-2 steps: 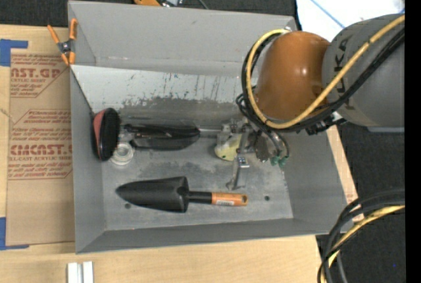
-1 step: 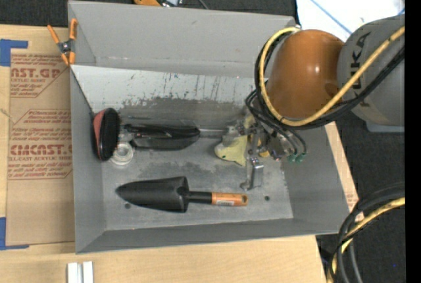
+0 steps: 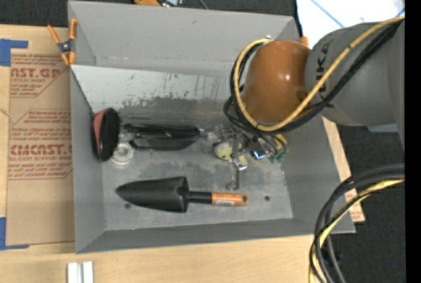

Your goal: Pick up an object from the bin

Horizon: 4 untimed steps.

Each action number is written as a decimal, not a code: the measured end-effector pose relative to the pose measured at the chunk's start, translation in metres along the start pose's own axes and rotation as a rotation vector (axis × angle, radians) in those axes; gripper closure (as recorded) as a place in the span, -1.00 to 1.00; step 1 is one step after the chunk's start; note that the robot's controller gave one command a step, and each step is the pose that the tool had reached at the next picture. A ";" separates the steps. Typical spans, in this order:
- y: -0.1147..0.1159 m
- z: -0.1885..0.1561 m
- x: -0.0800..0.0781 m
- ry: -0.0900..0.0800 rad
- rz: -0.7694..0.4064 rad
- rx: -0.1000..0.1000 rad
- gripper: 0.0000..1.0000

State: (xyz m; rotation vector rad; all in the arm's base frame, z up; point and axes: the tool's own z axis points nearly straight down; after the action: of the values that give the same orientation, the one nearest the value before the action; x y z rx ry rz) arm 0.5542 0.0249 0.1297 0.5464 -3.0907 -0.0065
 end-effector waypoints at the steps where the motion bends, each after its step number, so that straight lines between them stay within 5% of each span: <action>1: 0.018 -0.016 0.017 -0.010 0.101 0.005 -1.00; 2: 0.021 0.003 0.014 -0.018 0.086 0.007 -1.00; 3: -0.010 0.011 0.017 -0.015 0.181 0.004 -1.00; 4: 0.032 0.042 0.016 -0.008 0.170 0.004 -1.00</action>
Offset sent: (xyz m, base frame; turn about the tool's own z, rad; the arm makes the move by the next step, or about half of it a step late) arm -0.0223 0.0206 -0.0597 -0.0564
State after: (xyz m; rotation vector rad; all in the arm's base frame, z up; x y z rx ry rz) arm 0.5278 0.0500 0.0880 0.2824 -3.1345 -0.0028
